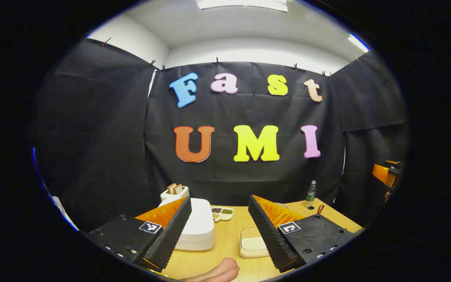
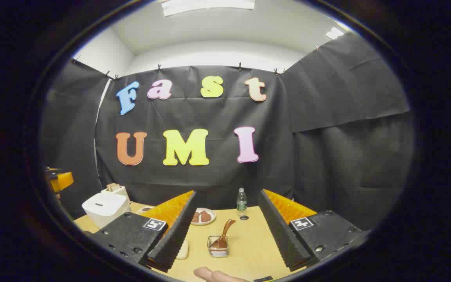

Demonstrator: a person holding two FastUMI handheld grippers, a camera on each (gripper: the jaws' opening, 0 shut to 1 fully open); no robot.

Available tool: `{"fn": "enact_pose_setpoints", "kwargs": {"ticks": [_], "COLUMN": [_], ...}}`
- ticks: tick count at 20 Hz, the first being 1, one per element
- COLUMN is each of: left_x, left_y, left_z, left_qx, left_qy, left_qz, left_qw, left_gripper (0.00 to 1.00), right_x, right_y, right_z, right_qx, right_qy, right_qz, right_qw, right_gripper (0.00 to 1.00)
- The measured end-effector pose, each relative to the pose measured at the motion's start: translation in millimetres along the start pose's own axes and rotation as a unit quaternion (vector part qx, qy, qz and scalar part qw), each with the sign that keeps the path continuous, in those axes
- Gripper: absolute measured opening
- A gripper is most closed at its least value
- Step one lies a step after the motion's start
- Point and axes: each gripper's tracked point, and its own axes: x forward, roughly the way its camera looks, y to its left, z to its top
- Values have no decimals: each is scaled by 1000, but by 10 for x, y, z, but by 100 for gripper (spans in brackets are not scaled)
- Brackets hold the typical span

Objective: Close the left gripper, press the button to open the rice cooker; take a wooden spoon from the chopstick holder with the right hand, scoop a spoonful of rice and pour it into the rice cooker, then put the wooden spoon back into the chopstick holder.

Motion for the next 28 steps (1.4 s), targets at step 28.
{"fn": "enact_pose_setpoints", "kwargs": {"ticks": [28], "left_x": [116], "left_y": [344], "left_z": [-122], "left_qx": [3], "left_qy": [9], "left_qz": [4], "left_qw": [1000], "left_gripper": [83], "right_x": [204], "right_y": [-360], "right_z": [-258], "right_qx": [-13], "right_qy": [28], "right_qz": [3], "right_qw": [1000], "right_gripper": [96]}}
